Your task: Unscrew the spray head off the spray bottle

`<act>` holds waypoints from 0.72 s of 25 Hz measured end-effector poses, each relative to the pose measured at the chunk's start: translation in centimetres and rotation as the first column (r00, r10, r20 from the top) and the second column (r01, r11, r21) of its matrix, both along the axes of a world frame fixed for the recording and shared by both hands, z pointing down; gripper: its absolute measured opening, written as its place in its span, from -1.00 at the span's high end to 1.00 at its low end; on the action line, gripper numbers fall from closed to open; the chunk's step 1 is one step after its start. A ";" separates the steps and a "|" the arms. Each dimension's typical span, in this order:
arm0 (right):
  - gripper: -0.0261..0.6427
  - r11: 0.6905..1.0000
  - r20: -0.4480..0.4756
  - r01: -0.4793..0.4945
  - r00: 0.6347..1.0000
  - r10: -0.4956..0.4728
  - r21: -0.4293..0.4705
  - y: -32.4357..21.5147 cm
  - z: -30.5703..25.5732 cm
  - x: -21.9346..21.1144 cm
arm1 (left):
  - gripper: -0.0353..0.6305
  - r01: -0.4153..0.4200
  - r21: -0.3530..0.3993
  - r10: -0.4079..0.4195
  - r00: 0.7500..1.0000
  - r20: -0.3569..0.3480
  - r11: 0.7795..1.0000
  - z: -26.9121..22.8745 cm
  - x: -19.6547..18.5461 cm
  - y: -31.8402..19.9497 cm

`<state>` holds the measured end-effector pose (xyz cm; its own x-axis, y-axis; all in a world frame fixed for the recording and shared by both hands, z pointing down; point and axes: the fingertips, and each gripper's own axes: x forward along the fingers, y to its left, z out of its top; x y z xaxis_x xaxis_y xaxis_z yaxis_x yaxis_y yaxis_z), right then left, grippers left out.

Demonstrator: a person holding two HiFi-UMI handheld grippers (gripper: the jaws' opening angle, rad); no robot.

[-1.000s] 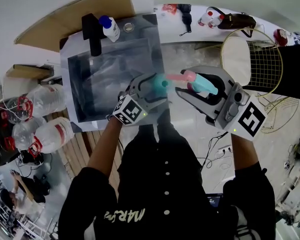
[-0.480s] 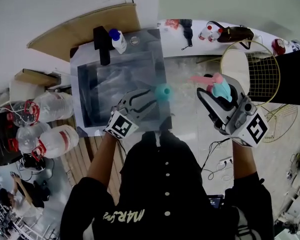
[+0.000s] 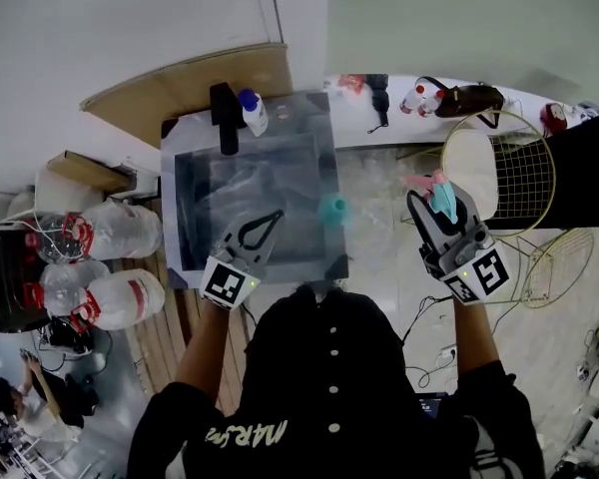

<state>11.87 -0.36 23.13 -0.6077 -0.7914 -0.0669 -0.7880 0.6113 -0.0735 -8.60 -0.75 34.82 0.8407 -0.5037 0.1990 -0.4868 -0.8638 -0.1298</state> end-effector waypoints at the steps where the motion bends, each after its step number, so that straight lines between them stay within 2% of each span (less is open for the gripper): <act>1: 0.52 1.000 -0.009 -0.023 1.000 0.023 -0.002 0.1 0.1 0.3 | 0.82 0.026 -0.006 -0.026 0.999 -0.027 1.000 -0.9 -0.5 -0.1; 5: 0.52 0.994 -0.035 -0.108 0.994 0.107 -0.008 0.5 0.3 1.7 | 0.82 0.129 -0.051 -0.135 0.983 -0.128 0.990 -4.5 -2.5 -0.8; 10: 0.52 0.979 -0.048 -0.205 0.978 0.204 -0.003 1.1 0.1 3.7 | 0.82 0.264 -0.055 -0.268 0.959 -0.095 0.963 -6.6 -5.7 -1.3; 15: 0.52 0.958 -0.082 -0.286 0.955 0.285 -0.002 1.9 0.4 5.3 | 0.82 0.392 -0.060 -0.397 0.907 -0.142 0.918 -8.6 -8.8 -1.2; 18: 0.52 0.947 -0.080 -0.321 0.944 0.319 -0.016 2.3 1.0 6.4 | 0.82 0.440 -0.042 -0.442 0.889 -0.123 0.897 -8.6 -10.4 -0.9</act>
